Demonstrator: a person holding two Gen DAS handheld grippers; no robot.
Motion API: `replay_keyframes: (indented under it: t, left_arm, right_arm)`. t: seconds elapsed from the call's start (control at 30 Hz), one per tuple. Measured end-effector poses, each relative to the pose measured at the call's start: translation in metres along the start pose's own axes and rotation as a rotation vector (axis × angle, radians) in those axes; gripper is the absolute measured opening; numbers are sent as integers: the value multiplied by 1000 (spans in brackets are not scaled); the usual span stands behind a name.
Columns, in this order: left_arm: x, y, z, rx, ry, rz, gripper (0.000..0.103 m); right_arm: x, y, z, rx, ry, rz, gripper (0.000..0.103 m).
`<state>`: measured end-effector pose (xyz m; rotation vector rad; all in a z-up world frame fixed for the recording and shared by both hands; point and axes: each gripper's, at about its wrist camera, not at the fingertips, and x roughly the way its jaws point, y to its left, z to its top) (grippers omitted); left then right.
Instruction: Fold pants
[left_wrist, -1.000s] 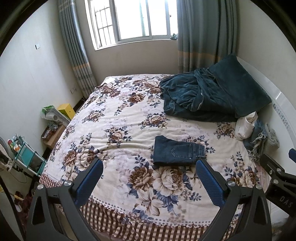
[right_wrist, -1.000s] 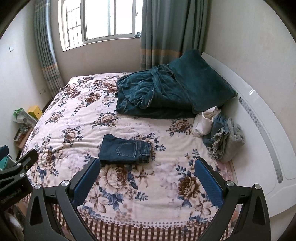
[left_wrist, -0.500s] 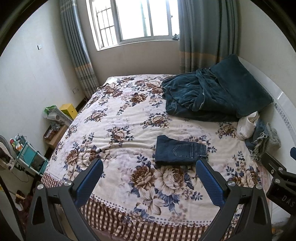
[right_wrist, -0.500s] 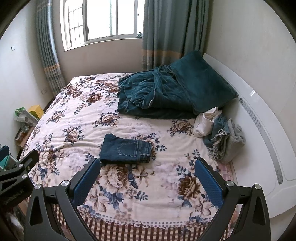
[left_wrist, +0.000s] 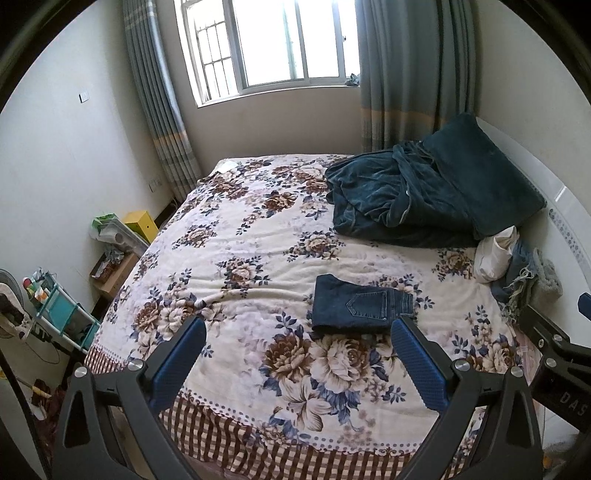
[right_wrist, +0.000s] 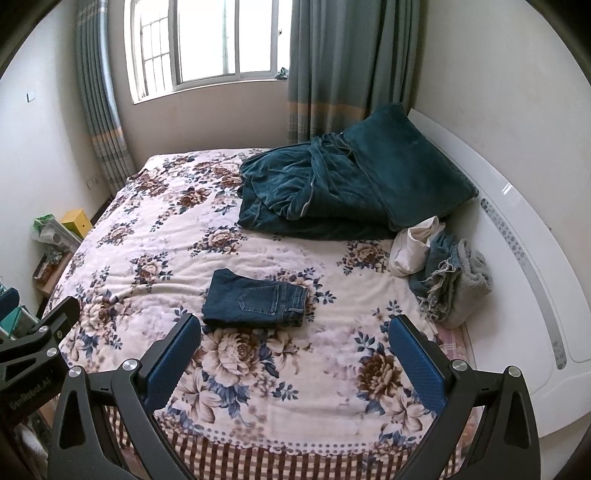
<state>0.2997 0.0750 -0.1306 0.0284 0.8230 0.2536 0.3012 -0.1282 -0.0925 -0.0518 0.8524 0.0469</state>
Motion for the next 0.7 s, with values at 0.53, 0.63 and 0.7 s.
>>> replay_keyframes:
  t: [0.53, 0.63, 0.7]
  left_arm:
    - [-4, -2, 2, 0, -4, -9, 103]
    - [-5, -3, 4, -3, -8, -12, 102]
    - [-9, -5, 8, 0, -16, -13, 102]
  right_arm:
    - [-1, -1, -2, 1, -1, 1, 103]
    - [-1, -1, -2, 0, -3, -1, 103]
    - [-1, -1, -3, 3, -3, 2, 103]
